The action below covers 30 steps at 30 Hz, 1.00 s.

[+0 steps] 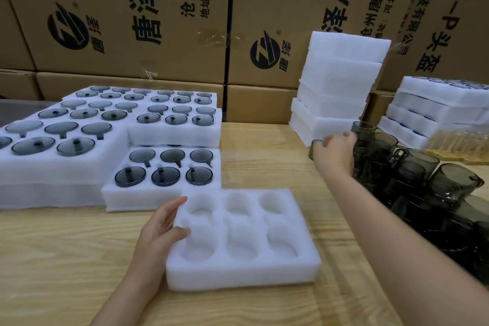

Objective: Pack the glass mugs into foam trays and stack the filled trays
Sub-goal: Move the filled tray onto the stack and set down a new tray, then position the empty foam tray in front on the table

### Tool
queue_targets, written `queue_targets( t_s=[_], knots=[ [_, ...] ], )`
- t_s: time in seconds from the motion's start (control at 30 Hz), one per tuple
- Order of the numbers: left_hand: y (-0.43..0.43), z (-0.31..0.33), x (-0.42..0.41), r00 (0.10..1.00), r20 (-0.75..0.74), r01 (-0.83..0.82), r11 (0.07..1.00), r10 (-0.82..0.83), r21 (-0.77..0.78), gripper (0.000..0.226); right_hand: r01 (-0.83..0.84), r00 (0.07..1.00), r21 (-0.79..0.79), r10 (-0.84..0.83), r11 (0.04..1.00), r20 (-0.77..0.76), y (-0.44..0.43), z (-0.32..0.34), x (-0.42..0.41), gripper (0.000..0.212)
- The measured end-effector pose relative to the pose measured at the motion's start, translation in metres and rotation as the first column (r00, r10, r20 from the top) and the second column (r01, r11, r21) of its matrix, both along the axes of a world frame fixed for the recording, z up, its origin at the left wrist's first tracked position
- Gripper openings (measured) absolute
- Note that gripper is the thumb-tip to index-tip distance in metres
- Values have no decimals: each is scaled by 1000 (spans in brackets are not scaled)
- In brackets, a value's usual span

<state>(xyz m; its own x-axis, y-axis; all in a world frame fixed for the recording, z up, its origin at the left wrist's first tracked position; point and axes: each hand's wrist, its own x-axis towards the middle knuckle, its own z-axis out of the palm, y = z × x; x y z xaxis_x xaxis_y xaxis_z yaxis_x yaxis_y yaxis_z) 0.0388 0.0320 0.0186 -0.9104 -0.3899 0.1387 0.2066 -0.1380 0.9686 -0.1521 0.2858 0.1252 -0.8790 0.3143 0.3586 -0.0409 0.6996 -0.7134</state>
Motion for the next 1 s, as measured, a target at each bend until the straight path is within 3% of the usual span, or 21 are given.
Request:
queue_targets(
  t_s=[0.17,0.27,0.47,0.73,0.93,1.0],
  knots=[
    [-2,-2,-1,999,-15,39,999,-38,14,56,65,996,268,-81,961,48,20,28,-51,28],
    [-2,-3,-1,997,-34,69,997,-68,30,56,66,987,349,-112,935,111,30,33,-69,32],
    [-2,-2,1,996,-56,72,997,-70,34,57,105,960,383,-195,918,203,42,29,-93,35],
    [-1,-1,1,998,-22,57,998,-56,34,55,96,955,486,-218,869,200,51,29,-104,32],
    [1,1,2,999,-17,48,998,-48,30,53,79,960,466,-193,881,202,47,37,-97,18],
    [1,2,2,998,-24,52,998,-51,40,50,81,972,393,-160,916,172,42,38,-91,19]
  ],
)
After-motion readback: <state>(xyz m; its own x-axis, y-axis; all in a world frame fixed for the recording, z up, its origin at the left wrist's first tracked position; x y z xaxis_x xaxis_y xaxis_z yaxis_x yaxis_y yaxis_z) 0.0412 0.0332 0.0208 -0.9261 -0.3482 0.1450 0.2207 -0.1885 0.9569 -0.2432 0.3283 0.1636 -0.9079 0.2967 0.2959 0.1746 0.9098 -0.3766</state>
